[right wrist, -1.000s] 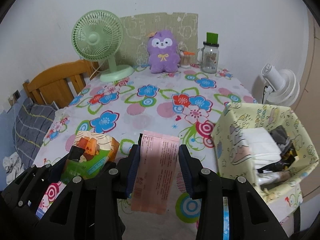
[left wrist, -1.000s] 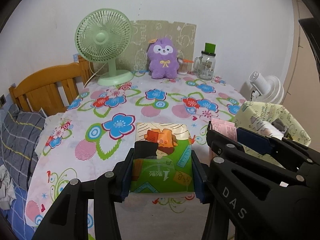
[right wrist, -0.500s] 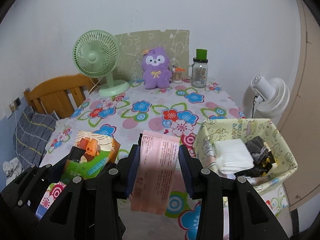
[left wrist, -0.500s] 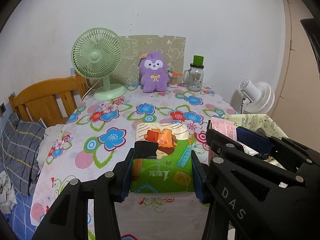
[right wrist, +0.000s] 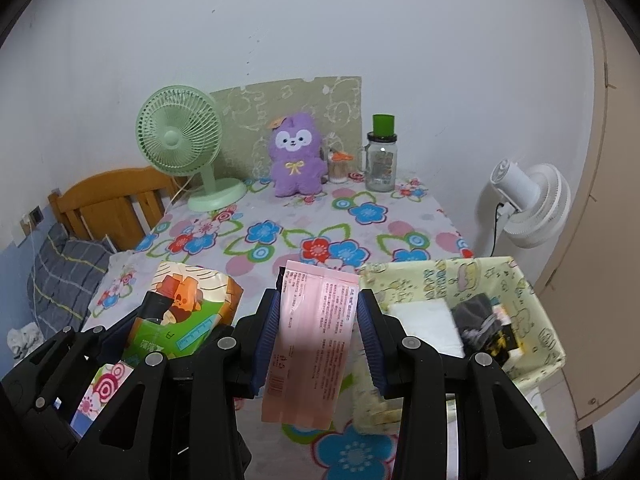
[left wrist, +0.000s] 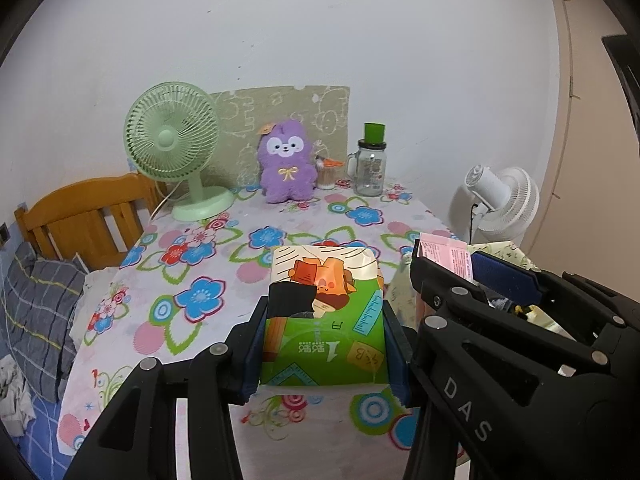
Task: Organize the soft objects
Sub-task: 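Lift and carry the tissue pack and pink packet over the fabric box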
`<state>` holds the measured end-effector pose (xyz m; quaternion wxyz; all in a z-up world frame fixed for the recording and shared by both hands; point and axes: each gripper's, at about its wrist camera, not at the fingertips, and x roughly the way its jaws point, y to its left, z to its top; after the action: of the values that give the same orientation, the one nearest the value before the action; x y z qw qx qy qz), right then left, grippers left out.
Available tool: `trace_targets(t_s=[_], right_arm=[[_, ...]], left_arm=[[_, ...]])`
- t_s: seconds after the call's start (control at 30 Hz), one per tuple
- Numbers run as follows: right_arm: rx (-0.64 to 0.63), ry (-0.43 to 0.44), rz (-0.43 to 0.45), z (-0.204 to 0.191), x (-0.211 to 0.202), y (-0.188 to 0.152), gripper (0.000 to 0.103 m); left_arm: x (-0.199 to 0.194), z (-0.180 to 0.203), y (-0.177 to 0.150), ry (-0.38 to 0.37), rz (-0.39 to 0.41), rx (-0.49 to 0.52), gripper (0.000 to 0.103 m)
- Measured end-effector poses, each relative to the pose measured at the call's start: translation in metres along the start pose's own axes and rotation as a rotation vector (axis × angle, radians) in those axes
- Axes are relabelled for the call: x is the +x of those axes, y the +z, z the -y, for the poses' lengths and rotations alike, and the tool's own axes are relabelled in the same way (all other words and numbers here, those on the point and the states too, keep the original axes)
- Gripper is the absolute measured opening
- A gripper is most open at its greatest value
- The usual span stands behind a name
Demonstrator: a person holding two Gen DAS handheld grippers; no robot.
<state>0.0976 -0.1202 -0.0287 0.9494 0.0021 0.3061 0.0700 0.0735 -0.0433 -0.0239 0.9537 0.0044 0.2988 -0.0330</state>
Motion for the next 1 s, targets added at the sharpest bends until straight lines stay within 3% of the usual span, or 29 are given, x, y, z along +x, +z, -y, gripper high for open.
trace_targets(t_s=[1.0], right_arm=[[0.094,-0.113,0.006,0.112,0.006,0.004,0.043]], left_arm=[[0.041,0.102,0.022,-0.113,-0.020,0.112,0.052]])
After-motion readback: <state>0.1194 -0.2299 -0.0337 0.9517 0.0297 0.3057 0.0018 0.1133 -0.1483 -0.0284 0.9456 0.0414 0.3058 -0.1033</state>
